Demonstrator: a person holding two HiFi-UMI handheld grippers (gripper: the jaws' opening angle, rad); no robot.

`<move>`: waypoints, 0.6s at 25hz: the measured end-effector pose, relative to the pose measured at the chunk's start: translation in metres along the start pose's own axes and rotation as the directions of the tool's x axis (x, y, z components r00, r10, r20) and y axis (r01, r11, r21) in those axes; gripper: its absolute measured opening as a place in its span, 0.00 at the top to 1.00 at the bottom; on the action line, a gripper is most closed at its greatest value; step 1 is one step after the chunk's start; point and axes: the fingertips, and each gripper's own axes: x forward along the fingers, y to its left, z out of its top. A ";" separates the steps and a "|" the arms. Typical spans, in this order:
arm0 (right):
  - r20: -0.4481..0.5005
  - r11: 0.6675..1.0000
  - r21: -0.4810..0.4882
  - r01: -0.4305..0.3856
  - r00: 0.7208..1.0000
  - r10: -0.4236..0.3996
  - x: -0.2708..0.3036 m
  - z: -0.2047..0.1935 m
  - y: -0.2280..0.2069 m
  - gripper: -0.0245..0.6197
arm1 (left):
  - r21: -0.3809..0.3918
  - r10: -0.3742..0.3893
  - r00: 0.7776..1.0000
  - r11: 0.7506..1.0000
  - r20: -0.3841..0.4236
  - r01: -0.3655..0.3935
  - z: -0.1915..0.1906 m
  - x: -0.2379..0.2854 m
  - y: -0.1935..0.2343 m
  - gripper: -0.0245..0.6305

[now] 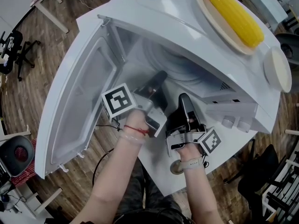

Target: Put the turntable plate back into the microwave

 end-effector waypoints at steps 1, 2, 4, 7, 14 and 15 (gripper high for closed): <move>-0.005 1.000 -0.004 -0.001 1.000 0.001 0.002 0.000 0.001 0.90 | -0.009 -0.010 1.000 1.000 -0.001 0.010 -0.001 0.001 -0.001 0.91; -0.009 1.000 -0.009 -0.002 1.000 0.002 0.005 -0.001 0.001 0.90 | -0.014 -0.017 1.000 1.000 -0.005 0.017 -0.002 0.002 -0.003 0.91; -0.013 1.000 -0.017 -0.007 1.000 0.007 0.009 0.000 0.003 0.90 | -0.006 -0.017 1.000 1.000 -0.021 0.017 -0.004 0.003 -0.002 0.91; -0.017 1.000 -0.017 -0.019 1.000 0.018 0.014 -0.001 0.006 0.89 | 0.008 -0.005 0.999 1.000 -0.040 0.005 -0.007 0.003 0.001 0.91; -0.024 1.000 -0.026 -0.009 1.000 0.009 0.024 -0.002 0.006 0.89 | 0.043 0.025 0.997 0.999 -0.078 -0.021 -0.011 0.001 0.007 0.91; -0.025 1.000 -0.026 -0.010 1.000 0.009 0.025 -0.003 0.006 0.89 | 0.053 0.031 0.996 0.998 -0.083 -0.027 -0.011 0.000 0.008 0.91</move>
